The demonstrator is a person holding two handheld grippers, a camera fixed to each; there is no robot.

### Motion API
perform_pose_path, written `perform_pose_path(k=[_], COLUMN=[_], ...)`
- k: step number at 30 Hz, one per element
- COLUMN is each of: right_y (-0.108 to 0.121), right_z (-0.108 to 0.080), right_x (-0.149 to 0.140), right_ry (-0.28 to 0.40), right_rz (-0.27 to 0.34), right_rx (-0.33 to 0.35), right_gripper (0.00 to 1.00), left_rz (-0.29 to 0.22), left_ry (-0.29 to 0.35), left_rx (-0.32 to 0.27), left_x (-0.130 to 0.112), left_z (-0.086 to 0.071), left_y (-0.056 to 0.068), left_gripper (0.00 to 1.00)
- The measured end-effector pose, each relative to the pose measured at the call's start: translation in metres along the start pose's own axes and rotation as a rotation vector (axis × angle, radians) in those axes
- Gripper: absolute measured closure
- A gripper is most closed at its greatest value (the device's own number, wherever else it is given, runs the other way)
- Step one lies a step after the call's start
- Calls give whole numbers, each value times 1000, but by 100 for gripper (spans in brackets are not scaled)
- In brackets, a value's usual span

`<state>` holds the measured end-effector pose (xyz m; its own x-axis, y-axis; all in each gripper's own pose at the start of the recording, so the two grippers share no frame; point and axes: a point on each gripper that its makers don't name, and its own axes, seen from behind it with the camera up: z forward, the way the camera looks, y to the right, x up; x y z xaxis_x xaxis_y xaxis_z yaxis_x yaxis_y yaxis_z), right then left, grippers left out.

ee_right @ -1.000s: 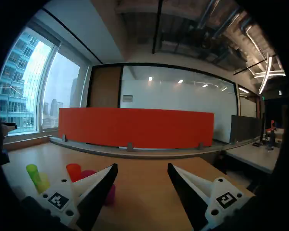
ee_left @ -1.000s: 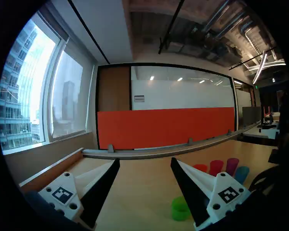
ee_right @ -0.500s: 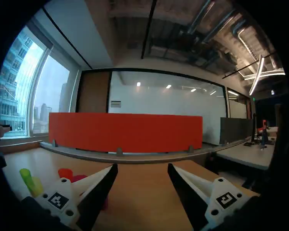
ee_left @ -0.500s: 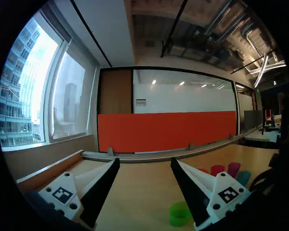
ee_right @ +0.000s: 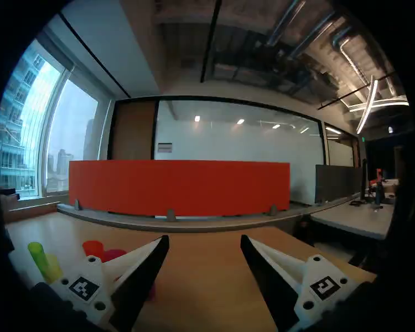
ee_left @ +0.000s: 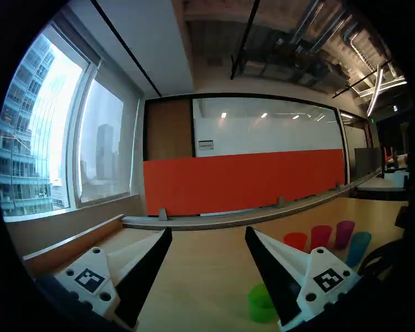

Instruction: Pour water

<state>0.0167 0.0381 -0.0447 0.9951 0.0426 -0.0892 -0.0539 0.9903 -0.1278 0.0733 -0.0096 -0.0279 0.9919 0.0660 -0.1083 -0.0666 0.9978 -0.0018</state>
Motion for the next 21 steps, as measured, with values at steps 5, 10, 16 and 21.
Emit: perform_pose_path(k=[5, 10, 16, 21], right_y=[1, 3, 3, 2], right_z=[0, 1, 2, 3], right_x=[-3, -5, -4, -3], right_ry=[-8, -14, -17, -19], right_rz=[5, 24, 37, 22], right_rx=[-6, -14, -18, -20], right_gripper=[0, 0, 0, 0], left_rz=[-12, -23, -31, -39], left_ry=[1, -2, -22, -31], left_rx=[1, 14, 22, 31], left_x=[-7, -18, -36, -47], left_z=[1, 1, 0, 1], left_y=[4, 3, 3, 4], left_gripper=[1, 2, 1, 2])
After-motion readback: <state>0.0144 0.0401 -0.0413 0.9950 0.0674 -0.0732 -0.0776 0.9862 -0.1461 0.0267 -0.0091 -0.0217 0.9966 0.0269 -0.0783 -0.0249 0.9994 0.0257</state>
